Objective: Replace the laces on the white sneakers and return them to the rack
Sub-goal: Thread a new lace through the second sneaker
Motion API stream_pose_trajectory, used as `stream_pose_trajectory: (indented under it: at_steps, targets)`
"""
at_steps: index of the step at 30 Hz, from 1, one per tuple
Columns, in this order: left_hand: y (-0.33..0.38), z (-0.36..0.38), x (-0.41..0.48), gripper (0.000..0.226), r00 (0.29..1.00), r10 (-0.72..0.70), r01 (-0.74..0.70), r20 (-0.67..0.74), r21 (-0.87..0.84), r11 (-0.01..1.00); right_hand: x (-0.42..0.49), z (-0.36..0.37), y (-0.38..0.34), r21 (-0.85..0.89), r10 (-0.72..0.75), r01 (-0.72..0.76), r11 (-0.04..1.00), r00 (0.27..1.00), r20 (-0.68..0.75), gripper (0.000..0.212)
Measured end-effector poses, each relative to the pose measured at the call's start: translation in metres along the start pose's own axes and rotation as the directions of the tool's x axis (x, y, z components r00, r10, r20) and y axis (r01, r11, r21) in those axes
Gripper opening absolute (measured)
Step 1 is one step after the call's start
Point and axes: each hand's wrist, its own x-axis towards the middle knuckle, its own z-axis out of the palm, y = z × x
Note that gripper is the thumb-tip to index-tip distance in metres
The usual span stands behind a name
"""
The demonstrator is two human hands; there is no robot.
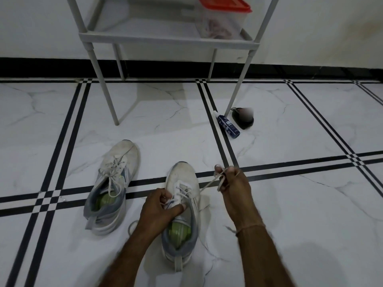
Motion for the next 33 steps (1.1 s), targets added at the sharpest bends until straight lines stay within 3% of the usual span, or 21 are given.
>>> stream_pose_trajectory:
  at_steps: [2, 5, 7, 10, 12, 14, 16, 18, 20, 22, 24, 26, 30, 31, 33]
  targets:
    - [0.003, 0.000, -0.001, 0.045, 0.999, 0.039, -0.039, -0.009, 0.035, 0.999, -0.002, -0.006, 0.008, -0.444, -0.125, 0.136, 0.885, 0.991, 0.054, 0.017]
    - [0.008, -0.003, 0.001, 0.035, 0.997, 0.071, -0.070, -0.014, 0.091, 0.993, -0.012, -0.007, 0.037, -0.743, -0.022, 0.214, 0.634, 0.966, 0.259, 0.016]
    - [0.010, -0.005, 0.002, 0.035, 0.998, 0.067, -0.065, -0.013, 0.102, 0.993, -0.017, -0.002, 0.051, -0.764, 0.037, 0.190, 0.616, 0.962, 0.269, 0.018]
    - [0.014, -0.008, 0.002, 0.027, 0.999, 0.049, -0.047, -0.023, 0.090, 0.995, -0.015, 0.000, 0.057, -0.790, 0.002, 0.198, 0.581, 0.970, 0.245, 0.020]
    - [0.016, -0.011, 0.001, 0.018, 0.999, 0.043, -0.041, -0.021, 0.094, 0.995, -0.013, 0.000, 0.054, -0.699, 0.003, 0.135, 0.702, 0.981, 0.192, 0.021]
    - [0.016, -0.013, 0.003, 0.015, 0.999, 0.034, -0.033, -0.001, 0.060, 0.998, -0.015, 0.000, 0.051, -0.462, 0.089, -0.015, 0.887, 0.986, 0.139, 0.022]
    - [0.016, -0.015, 0.004, 0.017, 0.999, 0.027, -0.027, 0.019, 0.014, 1.000, -0.018, 0.002, 0.052, -0.313, 0.170, -0.127, 0.941, 0.979, 0.114, 0.023]
    - [0.014, -0.015, 0.004, 0.016, 1.000, 0.018, -0.018, 0.021, 0.002, 1.000, -0.017, 0.000, 0.054, -0.358, 0.191, -0.149, 0.922, 0.978, 0.084, 0.021]
    - [0.012, -0.013, 0.003, 0.010, 1.000, 0.017, -0.017, 0.006, 0.006, 1.000, -0.013, -0.002, 0.050, -0.536, 0.132, -0.089, 0.839, 0.990, 0.042, 0.011]
    - [0.009, -0.010, 0.003, 0.013, 0.999, 0.050, -0.050, -0.017, 0.022, 0.999, -0.005, -0.001, 0.040, -0.640, 0.059, -0.038, 0.768, 0.998, 0.011, 0.024]
    - [0.011, -0.007, 0.003, 0.016, 0.994, 0.097, -0.094, -0.042, 0.079, 0.992, 0.002, 0.007, 0.026, -0.744, -0.111, 0.110, 0.659, 0.993, 0.048, 0.031]
    - [0.015, -0.005, 0.002, 0.014, 0.989, 0.138, -0.132, -0.048, 0.112, 0.985, 0.002, 0.016, 0.021, -0.768, -0.230, 0.278, 0.577, 0.958, 0.174, 0.024]
    - [0.021, -0.003, 0.001, 0.017, 0.979, 0.182, -0.170, -0.088, 0.128, 0.977, -0.008, 0.032, 0.028, -0.759, -0.220, 0.351, 0.549, 0.936, 0.274, 0.010]
    - [0.020, -0.003, 0.001, 0.020, 0.977, 0.185, -0.173, -0.109, 0.118, 0.978, -0.010, 0.032, 0.031, -0.771, -0.193, 0.328, 0.546, 0.945, 0.265, 0.015]
    - [0.017, -0.004, 0.002, 0.025, 0.974, 0.186, -0.174, -0.132, 0.099, 0.980, -0.010, 0.031, 0.033, -0.714, -0.058, 0.209, 0.668, 0.971, 0.231, 0.021]
